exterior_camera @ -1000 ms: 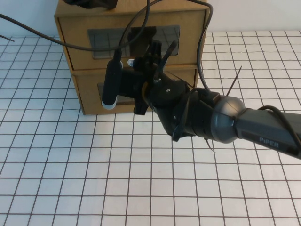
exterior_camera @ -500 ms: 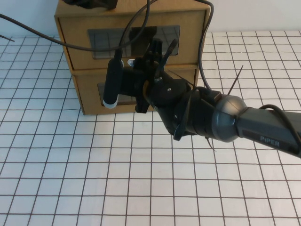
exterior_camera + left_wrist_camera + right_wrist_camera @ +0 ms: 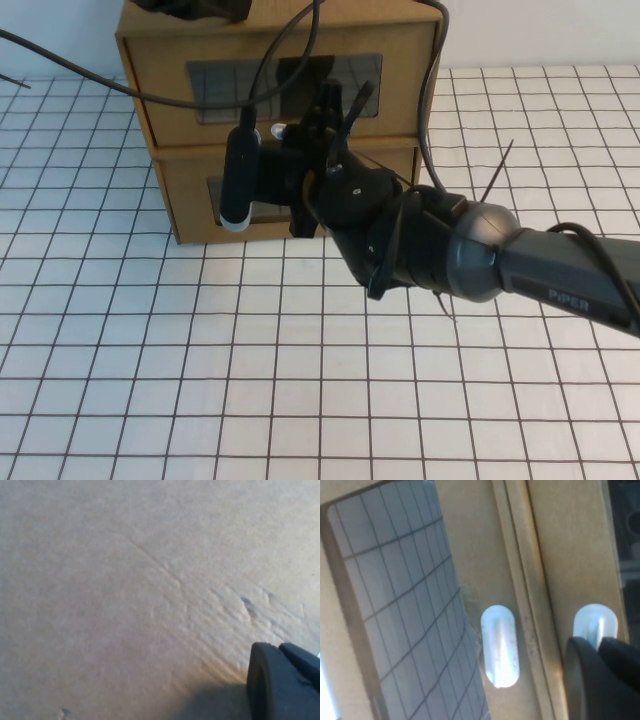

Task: Open the shoe box
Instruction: 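Pull the top drawer of the cardboard box fully open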

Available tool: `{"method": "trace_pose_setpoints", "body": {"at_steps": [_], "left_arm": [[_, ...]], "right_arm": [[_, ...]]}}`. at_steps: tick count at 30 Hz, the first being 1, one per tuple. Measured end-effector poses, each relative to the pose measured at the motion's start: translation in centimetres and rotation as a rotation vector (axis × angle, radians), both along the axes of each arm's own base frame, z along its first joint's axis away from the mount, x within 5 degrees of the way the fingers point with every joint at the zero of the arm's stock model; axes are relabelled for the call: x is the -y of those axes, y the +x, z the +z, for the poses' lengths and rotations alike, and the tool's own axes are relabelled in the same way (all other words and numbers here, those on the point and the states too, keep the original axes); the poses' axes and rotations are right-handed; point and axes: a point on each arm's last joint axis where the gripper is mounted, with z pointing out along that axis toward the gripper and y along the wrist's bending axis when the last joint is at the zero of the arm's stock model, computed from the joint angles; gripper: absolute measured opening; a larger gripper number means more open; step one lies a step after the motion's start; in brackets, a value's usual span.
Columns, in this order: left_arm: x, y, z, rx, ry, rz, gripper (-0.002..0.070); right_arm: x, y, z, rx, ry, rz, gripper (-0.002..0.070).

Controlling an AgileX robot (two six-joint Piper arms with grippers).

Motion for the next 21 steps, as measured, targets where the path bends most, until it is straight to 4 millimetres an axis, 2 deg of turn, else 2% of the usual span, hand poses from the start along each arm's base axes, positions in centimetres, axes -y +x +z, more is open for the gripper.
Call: {"method": "trace_pose_setpoints", "body": {"at_steps": [10, 21], "left_arm": [[0.0, -0.1, 0.0, -0.028, -0.015, 0.017, -0.0002], [0.1, -0.2, 0.0, -0.063, -0.032, 0.029, -0.0002]], "right_arm": [[-0.2, 0.0, -0.2, 0.027, -0.039, -0.018, 0.0011], [-0.2, -2.9, 0.4, 0.015, -0.049, -0.013, 0.0004]]}}
